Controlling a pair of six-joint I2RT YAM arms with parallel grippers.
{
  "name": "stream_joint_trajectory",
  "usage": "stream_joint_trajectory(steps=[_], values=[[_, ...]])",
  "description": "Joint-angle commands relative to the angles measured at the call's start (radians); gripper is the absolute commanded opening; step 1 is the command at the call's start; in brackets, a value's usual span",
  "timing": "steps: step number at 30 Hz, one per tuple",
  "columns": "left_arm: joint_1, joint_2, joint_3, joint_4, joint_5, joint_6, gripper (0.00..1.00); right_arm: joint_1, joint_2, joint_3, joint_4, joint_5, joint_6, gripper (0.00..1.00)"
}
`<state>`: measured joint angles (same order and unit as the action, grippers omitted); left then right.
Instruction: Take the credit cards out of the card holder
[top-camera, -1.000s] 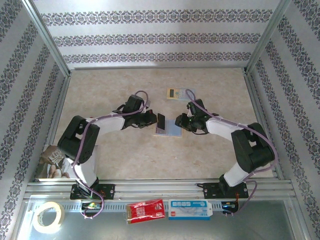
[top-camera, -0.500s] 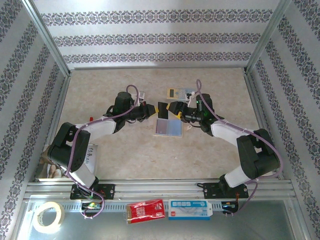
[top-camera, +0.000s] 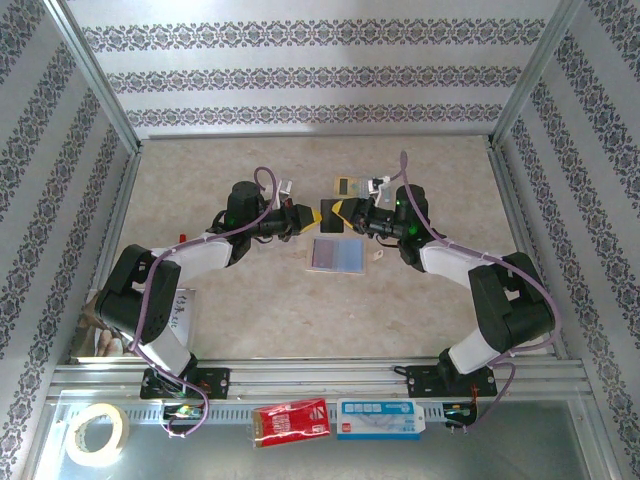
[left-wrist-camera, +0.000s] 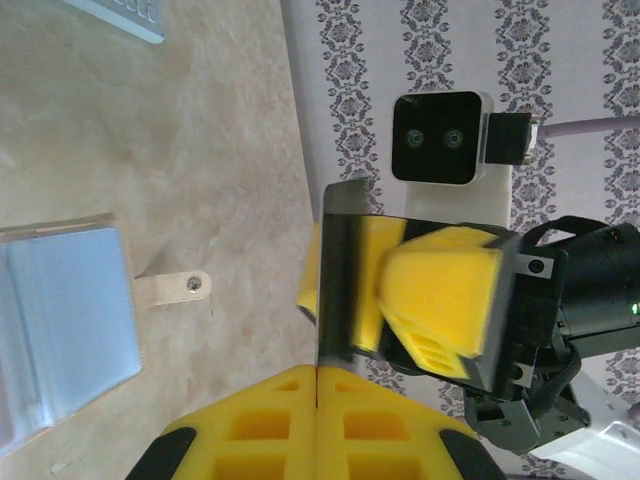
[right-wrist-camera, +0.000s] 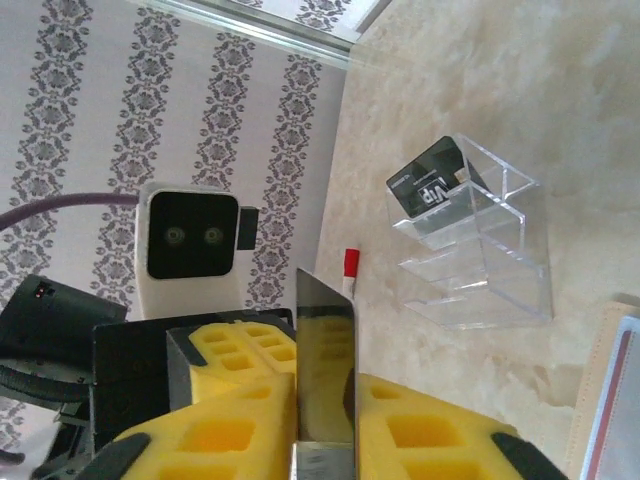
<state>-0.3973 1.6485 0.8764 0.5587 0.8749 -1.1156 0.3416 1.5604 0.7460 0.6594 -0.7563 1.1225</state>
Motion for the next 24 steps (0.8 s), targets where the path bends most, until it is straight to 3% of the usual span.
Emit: stream_joint_trajectory(steps=[1,3,9,12,18,24], values=[[-0.001,0.004,-0.009,0.132,0.001,-0.118,0.00,-0.012,-0.004,-0.005,0.080,-0.020,0.021,0.10],[-0.010,0.004,-0.026,0.224,-0.011,-0.192,0.06,-0.009,-0.012,-0.008,0.080,-0.003,0.032,0.03],[-0.029,0.005,-0.070,0.369,-0.064,-0.286,0.25,-0.007,-0.033,-0.011,0.132,0.061,0.086,0.01],[-0.041,0.015,-0.061,0.408,-0.060,-0.299,0.30,-0.004,-0.039,-0.005,0.134,0.086,0.110,0.01],[-0.053,0.042,-0.040,0.438,-0.041,-0.309,0.31,-0.003,-0.038,0.004,0.137,0.107,0.138,0.01],[-0.056,0.055,-0.019,0.448,-0.046,-0.312,0.23,0.006,-0.040,0.000,0.141,0.113,0.151,0.01]])
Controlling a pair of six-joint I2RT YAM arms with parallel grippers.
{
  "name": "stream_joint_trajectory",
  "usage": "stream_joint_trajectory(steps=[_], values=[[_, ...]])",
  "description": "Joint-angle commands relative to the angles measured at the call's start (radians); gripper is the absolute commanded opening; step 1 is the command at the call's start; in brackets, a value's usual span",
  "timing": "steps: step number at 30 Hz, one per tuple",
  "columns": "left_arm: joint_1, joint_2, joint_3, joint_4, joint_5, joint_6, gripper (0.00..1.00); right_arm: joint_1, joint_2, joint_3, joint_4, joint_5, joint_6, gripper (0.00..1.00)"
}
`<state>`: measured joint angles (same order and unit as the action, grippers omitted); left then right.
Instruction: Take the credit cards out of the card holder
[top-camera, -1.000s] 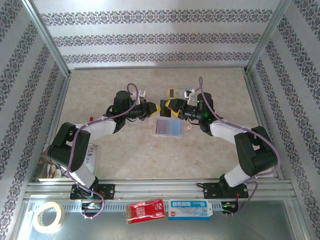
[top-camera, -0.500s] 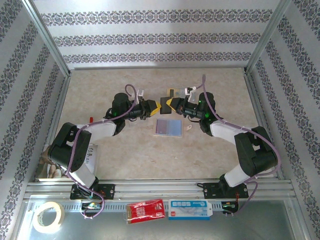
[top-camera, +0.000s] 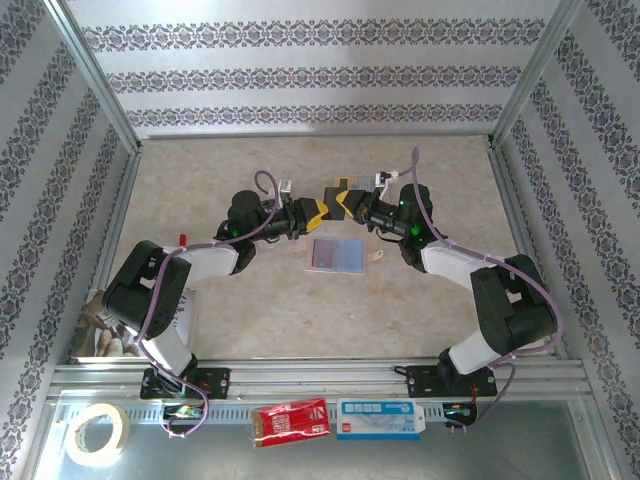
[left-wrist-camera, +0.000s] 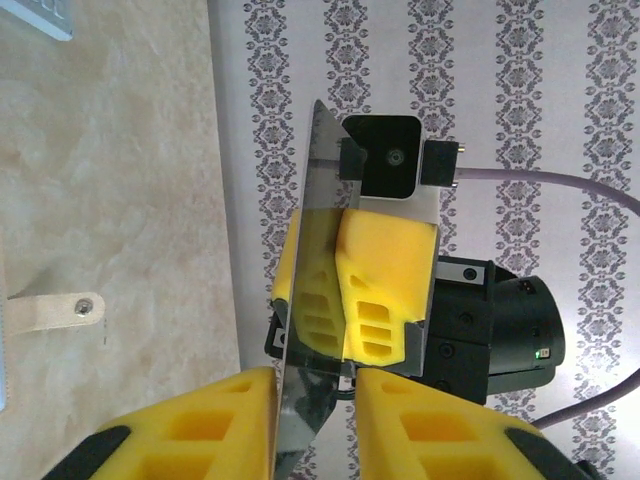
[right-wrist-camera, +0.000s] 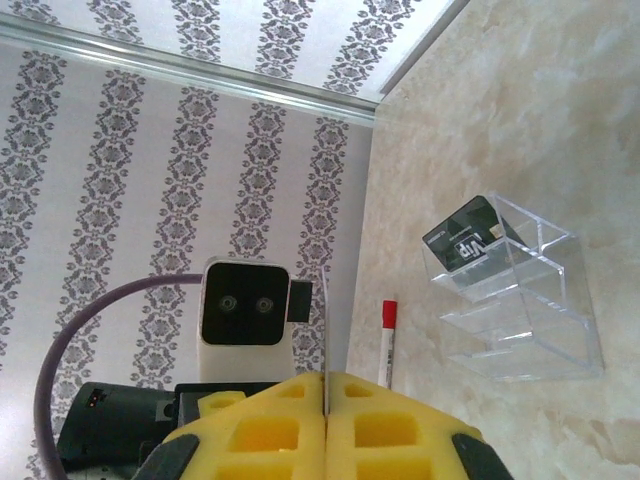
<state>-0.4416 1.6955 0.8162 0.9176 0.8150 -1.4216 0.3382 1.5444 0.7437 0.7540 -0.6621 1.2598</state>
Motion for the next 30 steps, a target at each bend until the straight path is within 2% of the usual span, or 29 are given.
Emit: stream_joint_trajectory(steps=[1,4,7,10,12,16,19,22,24,26,30], values=[[-0.012,0.012,0.051,0.092,0.016,-0.005,0.21,0.009,-0.024,0.001,0.045,0.019,0.013,0.02],[-0.011,0.025,0.074,0.098,0.015,-0.005,0.13,0.010,-0.024,-0.003,0.047,0.021,0.017,0.02],[-0.010,0.040,0.078,0.097,0.019,-0.003,0.02,0.004,-0.036,-0.014,0.029,0.035,0.004,0.06],[-0.002,0.045,0.065,0.095,0.018,0.004,0.00,-0.009,-0.063,-0.028,-0.054,0.065,-0.036,0.21],[0.011,0.037,0.050,0.080,0.018,0.018,0.00,-0.021,-0.086,-0.032,-0.139,0.085,-0.078,0.36],[0.048,-0.004,0.028,-0.027,0.019,0.097,0.00,-0.032,-0.137,-0.041,-0.289,0.129,-0.158,0.55],[0.079,-0.054,0.031,-0.206,0.011,0.217,0.00,-0.038,-0.174,-0.044,-0.382,0.158,-0.207,0.65],[0.100,-0.117,0.088,-0.537,-0.037,0.450,0.00,-0.042,-0.203,-0.042,-0.469,0.190,-0.249,0.76],[0.101,-0.157,0.178,-0.852,-0.131,0.654,0.00,-0.042,-0.220,-0.037,-0.525,0.209,-0.272,0.84],[0.100,-0.174,0.266,-1.062,-0.211,0.811,0.00,-0.041,-0.236,-0.035,-0.562,0.221,-0.296,0.89],[0.100,-0.166,0.422,-1.322,-0.355,1.059,0.00,-0.038,-0.266,-0.032,-0.623,0.255,-0.341,0.97]])
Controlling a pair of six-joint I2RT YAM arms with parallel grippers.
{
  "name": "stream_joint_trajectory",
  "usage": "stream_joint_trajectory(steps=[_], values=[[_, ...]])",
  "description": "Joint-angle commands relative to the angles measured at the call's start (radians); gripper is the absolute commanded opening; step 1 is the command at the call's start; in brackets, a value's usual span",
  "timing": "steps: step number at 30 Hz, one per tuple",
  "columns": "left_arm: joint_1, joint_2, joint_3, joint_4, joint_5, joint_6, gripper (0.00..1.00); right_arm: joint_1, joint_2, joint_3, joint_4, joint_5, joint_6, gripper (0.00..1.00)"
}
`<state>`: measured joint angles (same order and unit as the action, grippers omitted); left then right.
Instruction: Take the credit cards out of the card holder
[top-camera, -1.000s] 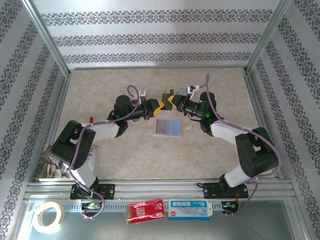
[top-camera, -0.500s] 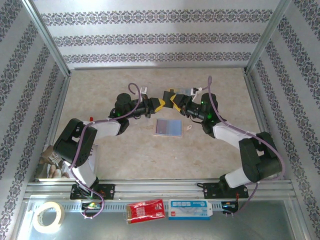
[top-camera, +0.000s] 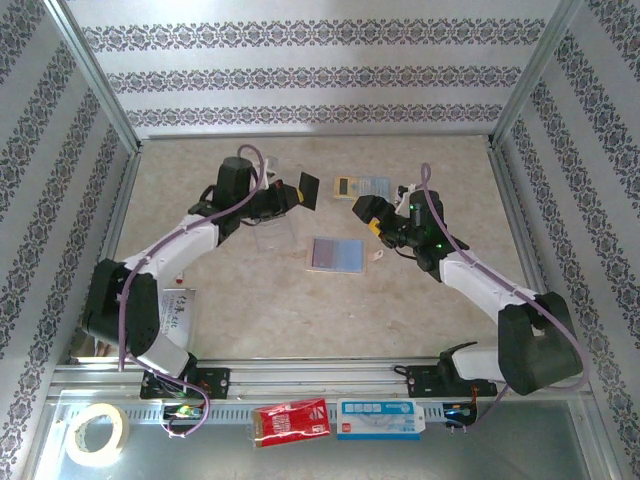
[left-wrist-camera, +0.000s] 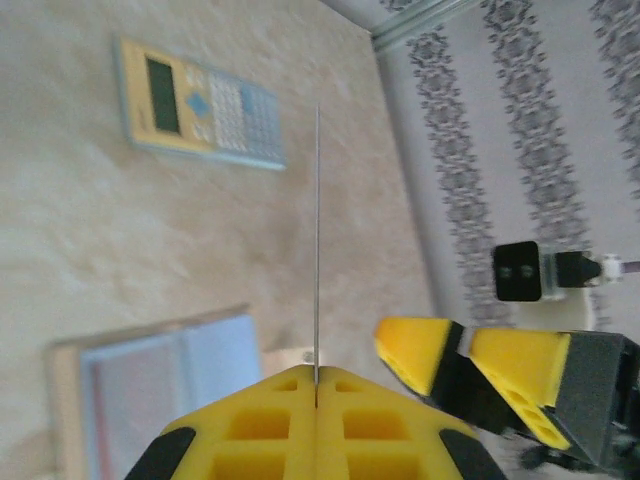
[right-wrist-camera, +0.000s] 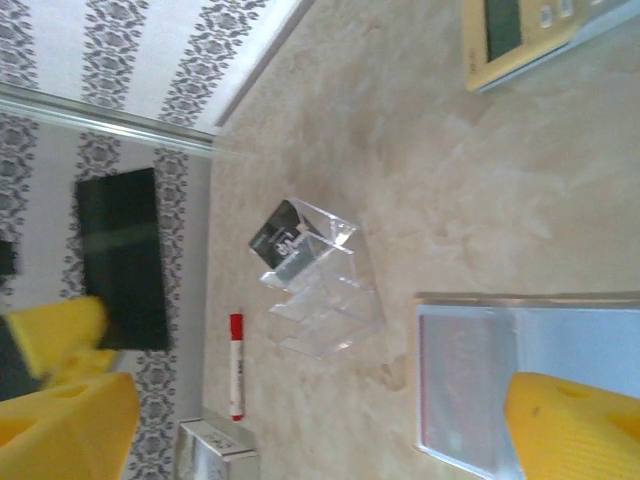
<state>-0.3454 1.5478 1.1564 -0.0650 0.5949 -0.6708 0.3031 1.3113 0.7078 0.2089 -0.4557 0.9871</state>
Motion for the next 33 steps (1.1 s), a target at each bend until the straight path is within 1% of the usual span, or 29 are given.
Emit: stream_joint_trajectory(steps=[1,5,8,9,13,16,20,23,25,31,33], values=[[0.005,-0.009,0.113,-0.371,-0.167,0.375,0.00,-0.002,-0.038,0.002,-0.087,0.059,-0.077,0.98],[0.007,0.035,0.223,-0.465,-0.279,0.585,0.00,-0.004,-0.036,0.000,-0.092,0.069,-0.099,0.98],[0.013,0.079,0.311,-0.535,-0.341,0.744,0.00,-0.003,-0.014,0.008,-0.090,0.066,-0.110,0.98],[0.021,0.095,0.336,-0.556,-0.352,0.815,0.00,-0.003,-0.002,0.011,-0.086,0.065,-0.110,0.98],[0.035,0.118,0.347,-0.557,-0.429,1.026,0.00,-0.004,0.040,0.031,-0.077,0.043,-0.114,0.98],[0.063,0.145,0.362,-0.589,-0.429,1.146,0.00,-0.003,0.051,0.036,-0.077,0.038,-0.123,0.98],[0.107,0.190,0.396,-0.657,-0.364,1.308,0.00,-0.005,0.058,0.036,-0.089,0.038,-0.133,0.98],[0.151,0.238,0.436,-0.726,-0.281,1.425,0.00,-0.005,0.067,0.033,-0.092,0.037,-0.134,0.98],[0.173,0.276,0.461,-0.753,-0.248,1.504,0.00,-0.005,0.077,0.035,-0.086,0.030,-0.132,0.98],[0.209,0.357,0.555,-0.848,-0.117,1.643,0.00,-0.001,0.085,0.041,-0.086,0.021,-0.122,0.98],[0.213,0.378,0.580,-0.858,-0.105,1.671,0.00,0.001,0.082,0.039,-0.087,0.022,-0.120,0.98]])
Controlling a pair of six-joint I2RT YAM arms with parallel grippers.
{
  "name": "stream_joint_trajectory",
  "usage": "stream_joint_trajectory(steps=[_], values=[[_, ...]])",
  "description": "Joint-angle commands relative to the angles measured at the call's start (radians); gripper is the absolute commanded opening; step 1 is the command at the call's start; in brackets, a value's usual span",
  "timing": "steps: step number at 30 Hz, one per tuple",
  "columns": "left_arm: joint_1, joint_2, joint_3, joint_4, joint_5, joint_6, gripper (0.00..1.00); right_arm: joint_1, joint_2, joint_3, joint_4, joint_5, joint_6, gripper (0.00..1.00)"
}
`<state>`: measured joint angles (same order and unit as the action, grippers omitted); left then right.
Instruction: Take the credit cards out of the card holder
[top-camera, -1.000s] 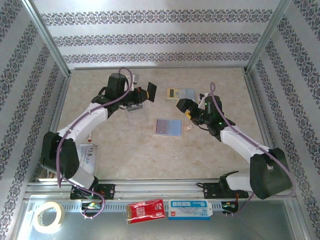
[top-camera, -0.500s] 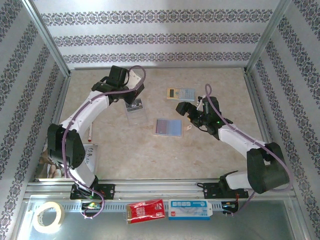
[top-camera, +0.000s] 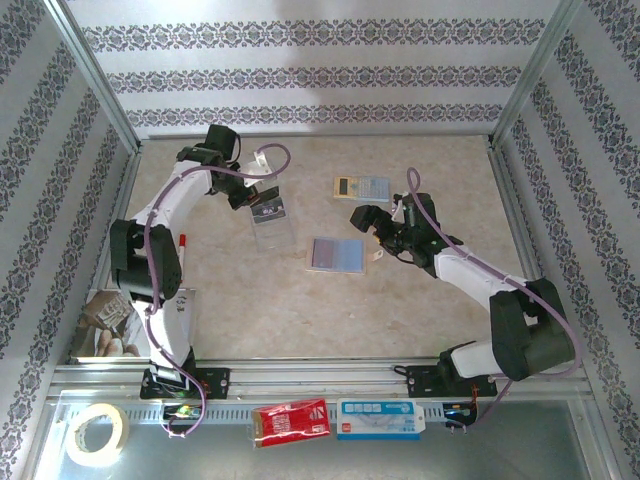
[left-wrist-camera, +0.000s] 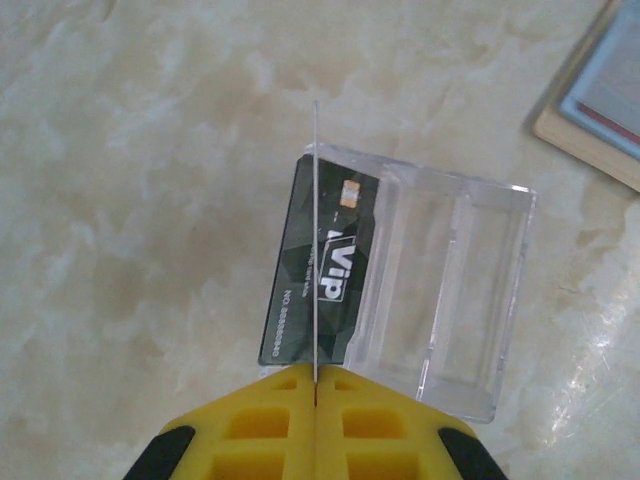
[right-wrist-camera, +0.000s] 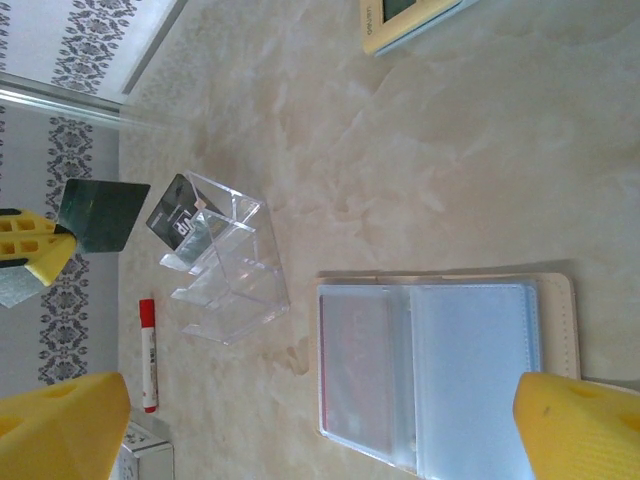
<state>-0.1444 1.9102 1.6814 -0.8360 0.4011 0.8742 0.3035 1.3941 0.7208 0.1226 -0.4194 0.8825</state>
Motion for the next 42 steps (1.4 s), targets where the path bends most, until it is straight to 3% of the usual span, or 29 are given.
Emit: stream_joint_trajectory(steps=[1,11,26,32,36,42], values=[[0.015,0.027,0.068,-0.095,0.091,0.142,0.00,0.002,-0.002,0.026,-0.001,-0.017,-0.014,0.98],[0.022,0.098,0.114,-0.148,0.070,0.224,0.00,0.025,-0.026,0.000,0.000,0.010,0.010,0.98],[0.037,0.133,0.118,-0.102,0.072,0.172,0.01,0.034,-0.059,-0.007,-0.017,0.018,0.013,0.98],[0.039,0.135,0.114,-0.073,0.076,0.148,0.09,0.031,-0.074,-0.021,-0.018,0.023,0.018,0.98],[0.039,0.127,0.099,0.019,0.034,0.083,0.30,0.023,-0.099,-0.029,-0.047,0.053,0.012,0.98],[0.039,0.045,0.036,0.208,0.005,-0.036,0.39,0.029,-0.121,-0.020,-0.109,0.107,-0.021,0.98]])
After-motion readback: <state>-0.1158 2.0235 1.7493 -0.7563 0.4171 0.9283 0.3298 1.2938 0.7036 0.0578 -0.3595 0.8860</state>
